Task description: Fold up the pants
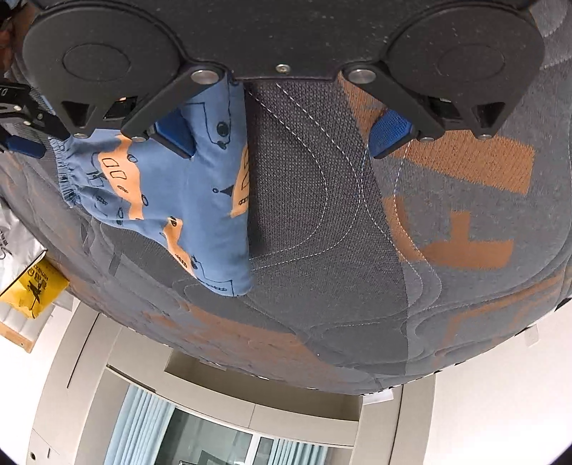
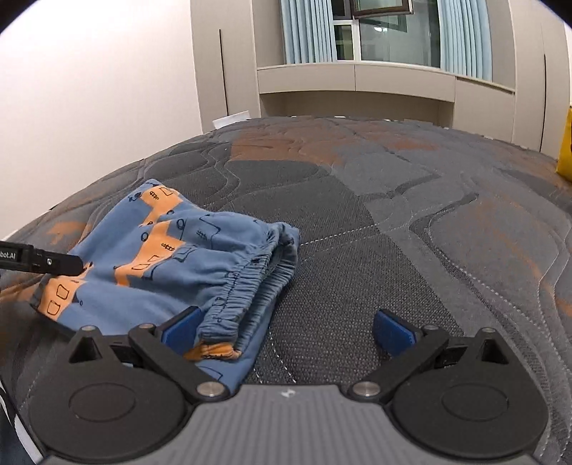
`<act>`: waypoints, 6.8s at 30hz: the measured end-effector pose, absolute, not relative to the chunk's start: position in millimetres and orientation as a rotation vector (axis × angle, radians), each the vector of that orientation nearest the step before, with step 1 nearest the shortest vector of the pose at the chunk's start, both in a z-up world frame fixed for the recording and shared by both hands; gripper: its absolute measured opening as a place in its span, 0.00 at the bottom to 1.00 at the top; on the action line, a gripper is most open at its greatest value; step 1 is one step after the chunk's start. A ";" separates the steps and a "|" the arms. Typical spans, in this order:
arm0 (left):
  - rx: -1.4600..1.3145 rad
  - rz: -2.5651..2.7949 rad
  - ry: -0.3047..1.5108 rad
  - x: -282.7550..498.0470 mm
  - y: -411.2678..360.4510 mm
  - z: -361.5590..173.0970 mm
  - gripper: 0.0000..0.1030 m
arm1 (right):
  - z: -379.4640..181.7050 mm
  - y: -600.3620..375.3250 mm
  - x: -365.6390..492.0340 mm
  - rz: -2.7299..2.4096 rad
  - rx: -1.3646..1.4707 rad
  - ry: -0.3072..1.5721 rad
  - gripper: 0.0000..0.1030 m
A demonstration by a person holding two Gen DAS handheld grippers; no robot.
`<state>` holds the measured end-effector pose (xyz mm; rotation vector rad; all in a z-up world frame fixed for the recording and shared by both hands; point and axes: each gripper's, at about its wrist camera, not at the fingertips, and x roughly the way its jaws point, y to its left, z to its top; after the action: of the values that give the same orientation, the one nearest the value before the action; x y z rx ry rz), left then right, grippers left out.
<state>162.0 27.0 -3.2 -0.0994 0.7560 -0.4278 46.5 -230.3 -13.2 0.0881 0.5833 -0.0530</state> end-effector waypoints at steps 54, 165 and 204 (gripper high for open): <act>-0.237 -0.498 0.706 165.3 8.5 -17.6 0.99 | -19.1 -297.3 106.5 0.302 0.494 0.511 0.99; -0.284 -0.399 0.720 135.0 -1.0 9.2 0.27 | -10.3 -277.6 103.9 0.255 0.329 0.471 0.23; -0.269 -0.463 0.686 141.9 2.4 15.0 0.25 | -4.4 -277.5 91.4 0.213 0.382 0.448 0.18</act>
<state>141.9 2.4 15.0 -0.2693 0.6862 -0.4630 91.4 -277.5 -4.4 0.3820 0.4478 0.2127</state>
